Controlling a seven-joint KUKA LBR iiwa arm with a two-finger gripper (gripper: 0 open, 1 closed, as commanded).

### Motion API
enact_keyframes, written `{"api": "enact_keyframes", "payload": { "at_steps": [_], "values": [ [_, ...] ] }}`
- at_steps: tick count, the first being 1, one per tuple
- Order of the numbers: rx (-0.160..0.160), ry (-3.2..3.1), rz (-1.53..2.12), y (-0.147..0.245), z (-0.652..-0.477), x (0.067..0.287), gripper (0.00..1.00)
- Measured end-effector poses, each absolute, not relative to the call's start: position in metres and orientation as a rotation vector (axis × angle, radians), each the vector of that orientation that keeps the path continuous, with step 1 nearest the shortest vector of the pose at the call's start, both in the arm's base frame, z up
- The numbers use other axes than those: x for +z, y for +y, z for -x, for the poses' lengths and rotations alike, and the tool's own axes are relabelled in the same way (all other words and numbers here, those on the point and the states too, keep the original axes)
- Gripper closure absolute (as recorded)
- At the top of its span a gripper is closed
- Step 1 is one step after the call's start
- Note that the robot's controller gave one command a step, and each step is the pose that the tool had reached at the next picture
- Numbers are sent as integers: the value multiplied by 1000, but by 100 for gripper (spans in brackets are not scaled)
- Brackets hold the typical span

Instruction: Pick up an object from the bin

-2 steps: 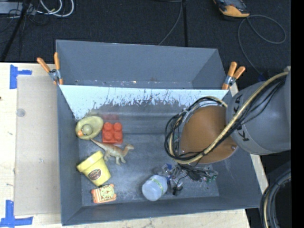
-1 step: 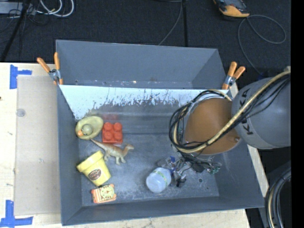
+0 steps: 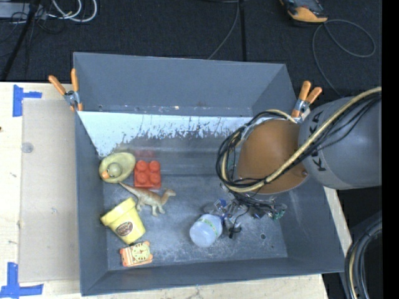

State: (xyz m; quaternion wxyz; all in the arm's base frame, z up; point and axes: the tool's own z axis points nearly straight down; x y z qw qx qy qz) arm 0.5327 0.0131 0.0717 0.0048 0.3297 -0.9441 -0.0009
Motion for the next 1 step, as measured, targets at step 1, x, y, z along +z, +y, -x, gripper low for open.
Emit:
{"api": "enact_keyframes", "payload": {
  "at_steps": [1],
  "values": [
    [-12, -2979, -980, 20, -508, 266, 100]
  ]
}}
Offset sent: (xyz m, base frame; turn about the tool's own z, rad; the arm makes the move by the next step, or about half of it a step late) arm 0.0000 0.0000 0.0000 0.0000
